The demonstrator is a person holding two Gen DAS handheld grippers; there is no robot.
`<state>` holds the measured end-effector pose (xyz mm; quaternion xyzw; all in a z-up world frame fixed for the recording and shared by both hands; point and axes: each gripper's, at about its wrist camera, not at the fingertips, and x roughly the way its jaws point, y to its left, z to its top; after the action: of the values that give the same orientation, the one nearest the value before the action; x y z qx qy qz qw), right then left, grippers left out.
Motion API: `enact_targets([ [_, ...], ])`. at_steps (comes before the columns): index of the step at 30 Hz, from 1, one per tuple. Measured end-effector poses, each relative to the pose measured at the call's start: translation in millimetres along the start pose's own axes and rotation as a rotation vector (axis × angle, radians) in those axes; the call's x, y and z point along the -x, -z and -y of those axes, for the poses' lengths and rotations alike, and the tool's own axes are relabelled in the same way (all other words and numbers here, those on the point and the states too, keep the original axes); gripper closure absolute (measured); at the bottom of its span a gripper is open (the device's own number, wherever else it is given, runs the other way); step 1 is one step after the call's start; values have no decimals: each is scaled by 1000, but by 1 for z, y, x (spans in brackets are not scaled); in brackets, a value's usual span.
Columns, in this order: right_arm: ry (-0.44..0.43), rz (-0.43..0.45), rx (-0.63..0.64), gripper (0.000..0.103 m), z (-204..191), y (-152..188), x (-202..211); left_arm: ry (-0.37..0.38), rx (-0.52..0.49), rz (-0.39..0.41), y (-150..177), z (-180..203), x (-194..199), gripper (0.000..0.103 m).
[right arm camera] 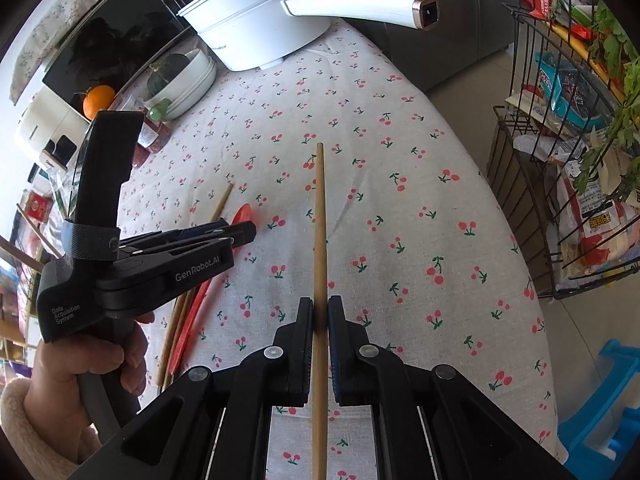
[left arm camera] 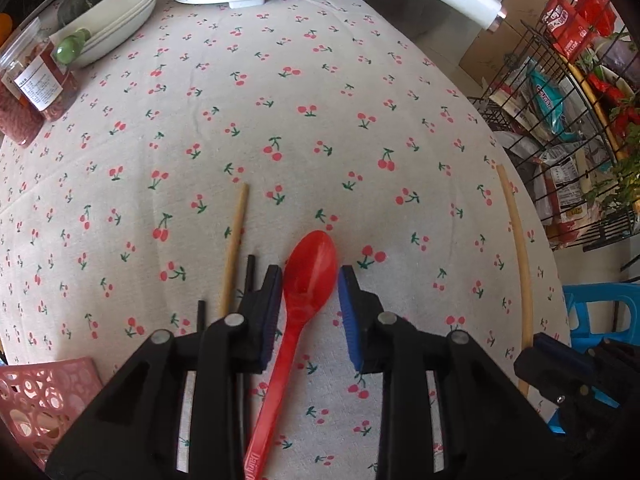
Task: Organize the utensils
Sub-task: 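Grasp a wooden chopstick with the right tool while the left tool grasps the red spoon, then lift the red spoon with the left tool while the right tool lifts its chopstick toward the basket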
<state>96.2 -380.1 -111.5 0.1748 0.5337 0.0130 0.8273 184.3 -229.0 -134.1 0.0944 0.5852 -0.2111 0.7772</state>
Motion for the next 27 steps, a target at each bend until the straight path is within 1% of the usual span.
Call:
enact_targets([
  [3, 2, -4, -5, 96, 0, 0, -1, -63, -55, 8, 2, 8, -2, 72],
  [5, 5, -5, -4, 96, 0, 1, -2, -77, -65, 15, 0, 11, -4, 72],
  [8, 8, -4, -3, 96, 0, 0, -3, -74, -65, 14, -4, 10, -7, 74],
  [11, 5, 2, -8, 96, 1, 0, -3, -110, -71, 42, -4, 10, -4, 74],
  [14, 1, 26, -8, 96, 3, -1, 5, -85, -63, 108, 5, 5, 16, 75],
  [18, -3, 79, -12, 96, 3, -1, 22, -47, -93, 209, 26, 10, 55, 75],
  [23, -14, 148, 19, 96, -7, 5, 46, 25, -141, 334, 65, 20, 106, 75],
  [27, -41, 181, 47, 96, -20, 11, 61, 70, -178, 399, 96, 20, 138, 75],
])
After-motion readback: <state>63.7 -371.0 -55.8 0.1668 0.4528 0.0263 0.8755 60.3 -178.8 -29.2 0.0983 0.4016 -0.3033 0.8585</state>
